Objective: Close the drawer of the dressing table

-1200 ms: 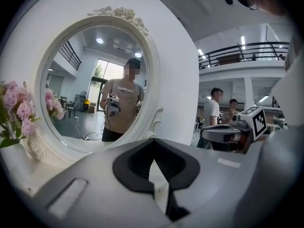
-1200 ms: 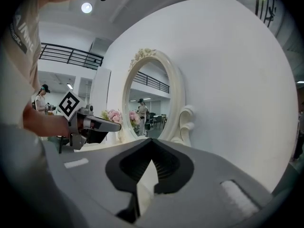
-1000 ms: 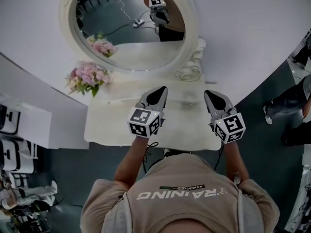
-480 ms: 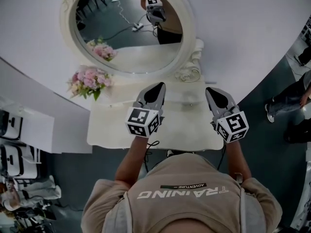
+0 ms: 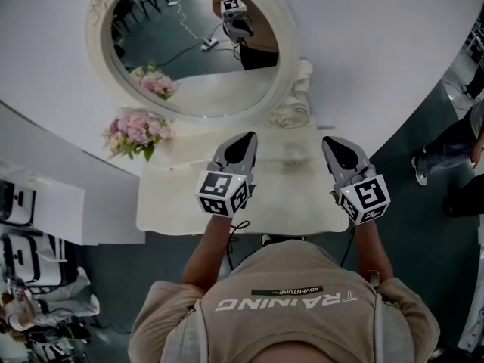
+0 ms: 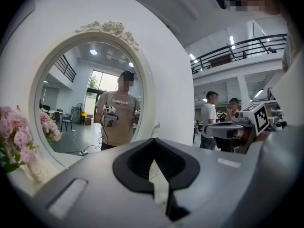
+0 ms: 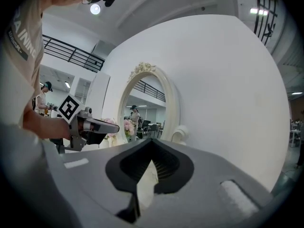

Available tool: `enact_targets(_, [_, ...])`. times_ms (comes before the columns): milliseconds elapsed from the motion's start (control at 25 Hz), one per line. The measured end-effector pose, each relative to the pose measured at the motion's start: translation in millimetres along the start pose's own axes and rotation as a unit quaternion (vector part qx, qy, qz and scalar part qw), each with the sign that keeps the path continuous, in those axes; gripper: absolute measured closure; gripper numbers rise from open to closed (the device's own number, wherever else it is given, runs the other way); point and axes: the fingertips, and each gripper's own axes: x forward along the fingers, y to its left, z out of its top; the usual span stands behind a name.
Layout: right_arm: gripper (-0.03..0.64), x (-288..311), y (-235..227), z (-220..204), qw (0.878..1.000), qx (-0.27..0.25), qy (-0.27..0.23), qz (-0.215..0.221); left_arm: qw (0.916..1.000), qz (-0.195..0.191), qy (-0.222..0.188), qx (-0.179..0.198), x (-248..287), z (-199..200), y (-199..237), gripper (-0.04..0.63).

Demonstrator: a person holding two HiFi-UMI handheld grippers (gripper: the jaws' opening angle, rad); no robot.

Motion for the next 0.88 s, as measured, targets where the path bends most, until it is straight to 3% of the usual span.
enact_targets(880, [0.615,-8.7,-1.2,-6.2,1.000,0.013,-0.009,-0.004,0.9998,0.019,0.005,-0.008,-9.5,-9.5,4.3,0.578])
